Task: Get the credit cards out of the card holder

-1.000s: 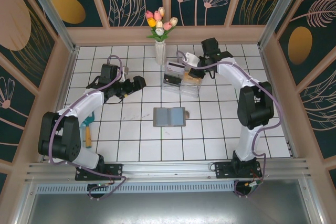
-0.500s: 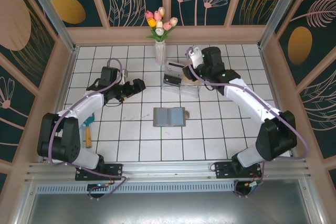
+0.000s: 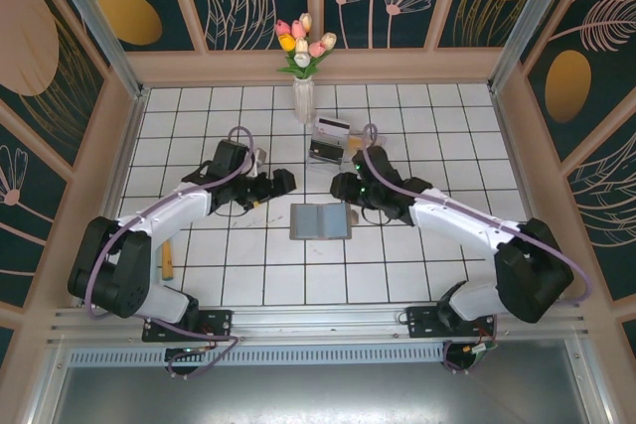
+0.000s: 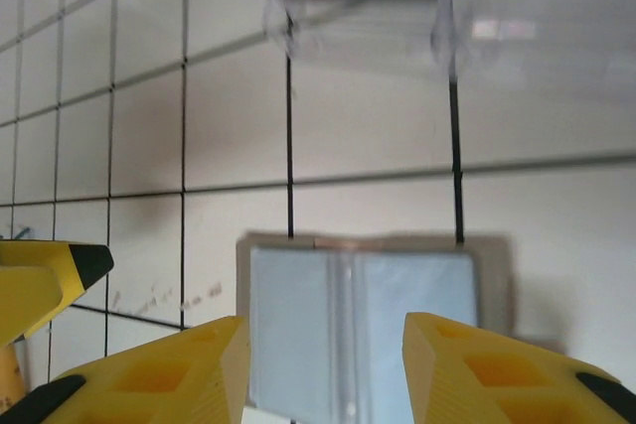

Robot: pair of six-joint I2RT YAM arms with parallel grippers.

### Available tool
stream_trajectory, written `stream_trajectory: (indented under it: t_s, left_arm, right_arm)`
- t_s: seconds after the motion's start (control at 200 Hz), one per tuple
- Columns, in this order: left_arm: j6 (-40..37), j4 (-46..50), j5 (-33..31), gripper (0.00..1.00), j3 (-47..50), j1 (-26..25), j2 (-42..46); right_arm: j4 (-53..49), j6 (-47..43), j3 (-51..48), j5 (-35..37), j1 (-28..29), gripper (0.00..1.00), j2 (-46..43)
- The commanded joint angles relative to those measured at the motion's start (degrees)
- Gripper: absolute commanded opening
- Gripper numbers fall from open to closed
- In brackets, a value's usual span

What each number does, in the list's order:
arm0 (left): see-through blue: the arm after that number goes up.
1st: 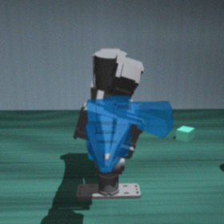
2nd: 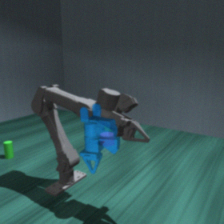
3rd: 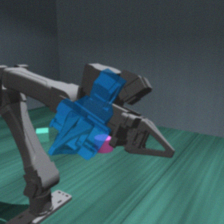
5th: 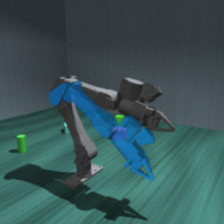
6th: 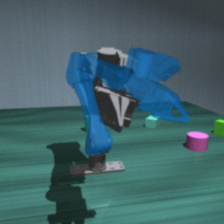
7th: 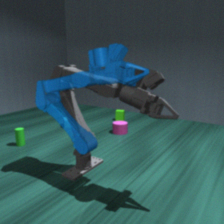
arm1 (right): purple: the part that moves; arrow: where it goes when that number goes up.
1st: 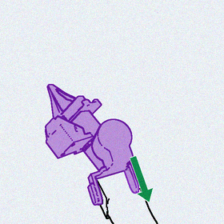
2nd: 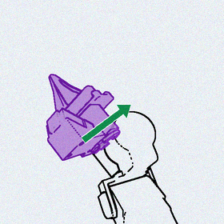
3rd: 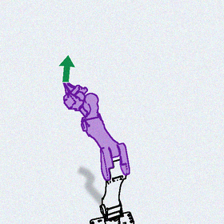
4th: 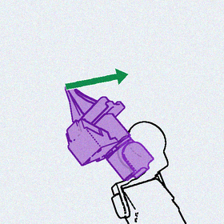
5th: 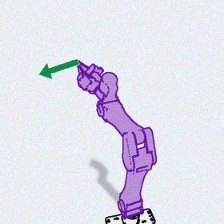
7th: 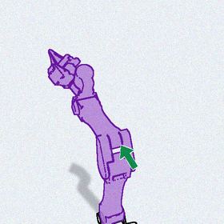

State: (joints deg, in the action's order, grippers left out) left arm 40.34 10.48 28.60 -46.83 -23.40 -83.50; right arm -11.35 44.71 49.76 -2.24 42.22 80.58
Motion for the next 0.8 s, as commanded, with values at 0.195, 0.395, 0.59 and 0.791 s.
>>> stream_trajectory:
  t_s: [0.195, 0.395, 0.59, 0.791]
  left_arm:
    - [5.6, -3.1, 3.7, 0.75, 2.0, -6.1, -1.9]
    - [7.8, -4.6, 3.5, 0.68, 2.1, -8.1, -6.2]
    - [7.4, -5.0, 4.2, 0.56, 0.8, -9.7, -9.5]
    - [7.0, -4.2, 2.0, 0.55, 0.8, -9.9, -10.5]
  right_arm:
    - [1.7, 10.8, 1.2, -3.3, 3.6, 0.39, 10.9]
    - [-0.3, 11.2, 2.4, -2.7, 3.6, 0.36, 14.4]
    - [-2.0, 11.3, 2.6, -2.1, 3.6, 0.35, 15.9]
    - [-2.3, 11.2, 2.8, -2.1, 3.6, 0.35, 16.9]
